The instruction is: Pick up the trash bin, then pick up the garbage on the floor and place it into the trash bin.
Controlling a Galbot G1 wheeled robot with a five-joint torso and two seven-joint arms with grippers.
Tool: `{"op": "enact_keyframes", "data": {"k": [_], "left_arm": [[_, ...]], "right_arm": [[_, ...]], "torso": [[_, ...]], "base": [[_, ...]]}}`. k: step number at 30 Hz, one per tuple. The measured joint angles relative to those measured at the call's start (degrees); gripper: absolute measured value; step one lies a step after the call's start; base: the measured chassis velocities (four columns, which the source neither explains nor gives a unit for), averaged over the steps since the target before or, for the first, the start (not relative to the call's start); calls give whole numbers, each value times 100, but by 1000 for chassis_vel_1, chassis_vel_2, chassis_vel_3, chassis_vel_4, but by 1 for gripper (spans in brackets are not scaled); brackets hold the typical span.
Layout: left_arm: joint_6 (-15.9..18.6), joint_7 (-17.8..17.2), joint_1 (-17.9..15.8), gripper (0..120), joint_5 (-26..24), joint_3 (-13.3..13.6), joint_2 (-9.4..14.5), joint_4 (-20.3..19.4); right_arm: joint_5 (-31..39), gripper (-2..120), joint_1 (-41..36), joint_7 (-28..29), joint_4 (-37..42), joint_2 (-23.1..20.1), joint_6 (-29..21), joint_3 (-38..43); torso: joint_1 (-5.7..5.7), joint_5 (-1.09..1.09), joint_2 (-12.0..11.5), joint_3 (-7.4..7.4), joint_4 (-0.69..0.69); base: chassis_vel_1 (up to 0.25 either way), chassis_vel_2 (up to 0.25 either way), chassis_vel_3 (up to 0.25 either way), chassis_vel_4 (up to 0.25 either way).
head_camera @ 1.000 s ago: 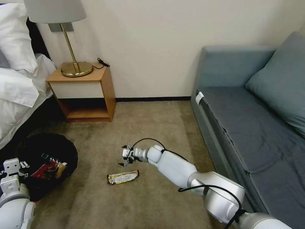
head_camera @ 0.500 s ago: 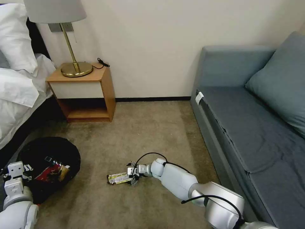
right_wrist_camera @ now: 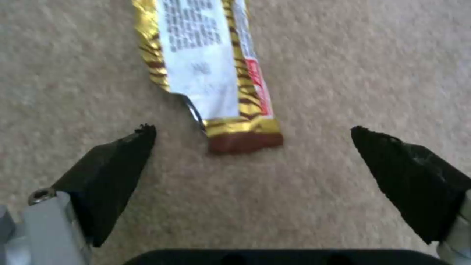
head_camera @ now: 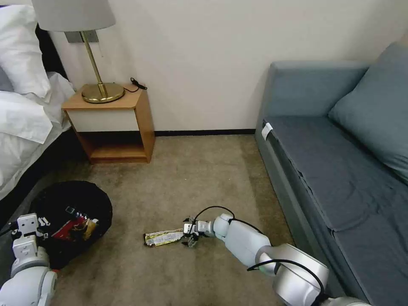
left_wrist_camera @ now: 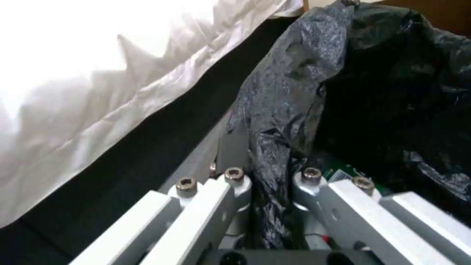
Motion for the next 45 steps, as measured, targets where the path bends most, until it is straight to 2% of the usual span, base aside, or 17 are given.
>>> {"op": "enact_keyframes", "data": {"k": [8, 16, 27, 31, 37, 45], "left_arm": [[0, 3, -5, 4, 7, 8, -5, -20], [0, 5, -15, 4, 61, 77, -73, -27], [-23, 5, -17, 4, 61, 77, -75, 20], [-28, 4, -22, 4, 59, 90, -91, 27], [-28, 5, -44, 4, 47, 87, -69, 51], [-37, 7, -16, 4, 23, 72, -72, 54]], "right_arm": [[67, 100, 9, 13, 76, -4, 12, -14], [661, 100, -30, -56, 617, 3, -81, -521], [459, 100, -116, -96, 310, -3, -25, -516], [496, 93, -111, -57, 421, -3, -31, -540], [715, 98, -96, -41, 604, -2, -94, -715], [622, 100, -130, -44, 411, -2, -78, -749]], "torso": [[0, -1, 0, 0, -1], [0, 1, 0, 0, 1], [0, -1, 0, 0, 0], [0, -1, 0, 0, 0], [0, 0, 0, 0, 1], [0, 0, 0, 0, 0]], "base": [[0, 0, 0, 0], [0, 0, 0, 0], [0, 0, 0, 0], [0, 0, 0, 0], [0, 0, 0, 0], [0, 0, 0, 0]]}}
